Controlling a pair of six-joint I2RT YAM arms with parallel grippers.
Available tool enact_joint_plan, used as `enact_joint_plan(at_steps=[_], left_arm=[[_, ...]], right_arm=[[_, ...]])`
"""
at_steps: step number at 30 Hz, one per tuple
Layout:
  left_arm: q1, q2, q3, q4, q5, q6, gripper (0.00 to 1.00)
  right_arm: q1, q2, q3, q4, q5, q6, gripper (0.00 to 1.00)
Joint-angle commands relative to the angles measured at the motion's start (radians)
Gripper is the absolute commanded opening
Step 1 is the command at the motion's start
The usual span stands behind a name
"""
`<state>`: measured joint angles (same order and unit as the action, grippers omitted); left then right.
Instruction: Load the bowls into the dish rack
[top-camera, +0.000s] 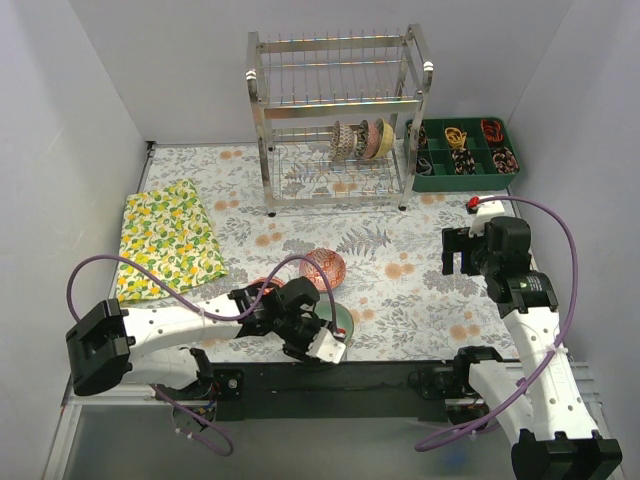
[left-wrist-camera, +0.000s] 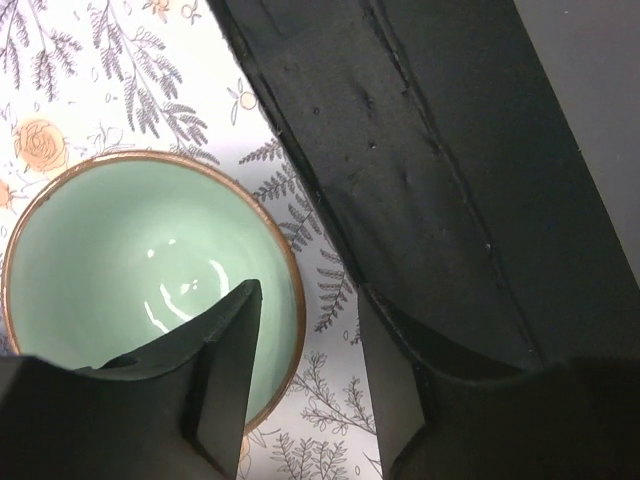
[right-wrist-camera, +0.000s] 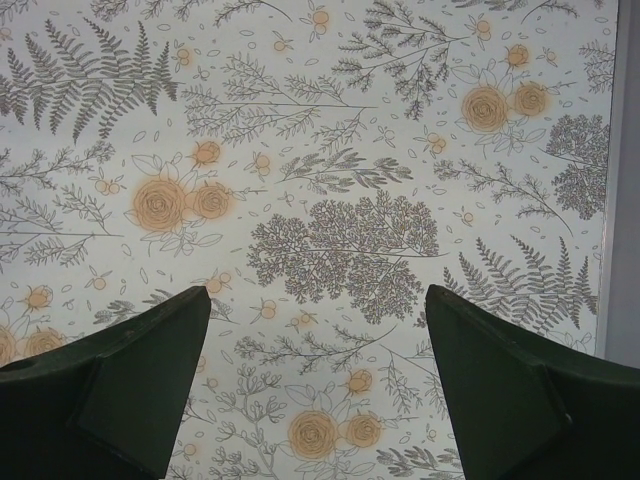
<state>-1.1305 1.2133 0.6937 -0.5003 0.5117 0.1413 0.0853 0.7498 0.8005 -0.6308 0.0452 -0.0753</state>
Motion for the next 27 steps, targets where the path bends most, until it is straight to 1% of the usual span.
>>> enact_joint_plan(at_steps=[1, 7, 10, 16, 19, 21, 23, 26, 27], left_arm=[[-0.044, 0.002, -0.014, 0.025, -0.024, 0.053, 0.4], [-0.066, 0.018, -0.003, 0.029, -0.038, 0.063, 0.24], [-0.077, 0.029, -0.003, 0.049, -0.059, 0.063, 0.21], [-0.095, 0.042, -0.026, 0.088, -0.084, 0.066, 0.18], [-0.103, 0.046, -0.026, 0.092, -0.093, 0.058, 0.12], [-0.107, 0.049, -0.004, 0.089, -0.09, 0.043, 0.04], [-0.114, 0.057, 0.044, 0.077, -0.087, 0.04, 0.01], [-0.118, 0.083, 0.107, 0.051, -0.085, 0.026, 0.0], [-0.118, 0.087, 0.16, 0.045, -0.079, 0.003, 0.0]], right_arm=[[-0.004, -0.023, 0.028, 0.014, -0.025, 0.014, 0.97], [-0.004, -0.033, 0.017, 0.02, -0.027, 0.025, 0.96], [-0.004, -0.036, 0.017, 0.02, -0.025, 0.026, 0.96], [-0.002, -0.041, 0.019, 0.02, -0.018, 0.026, 0.96], [-0.004, -0.047, 0.017, 0.02, -0.016, 0.026, 0.95], [-0.004, -0.049, 0.017, 0.02, -0.016, 0.026, 0.95], [-0.004, -0.049, 0.017, 0.02, -0.018, 0.026, 0.95], [-0.004, -0.044, 0.017, 0.02, -0.019, 0.025, 0.94], [-0.004, -0.041, 0.019, 0.02, -0.016, 0.023, 0.94]])
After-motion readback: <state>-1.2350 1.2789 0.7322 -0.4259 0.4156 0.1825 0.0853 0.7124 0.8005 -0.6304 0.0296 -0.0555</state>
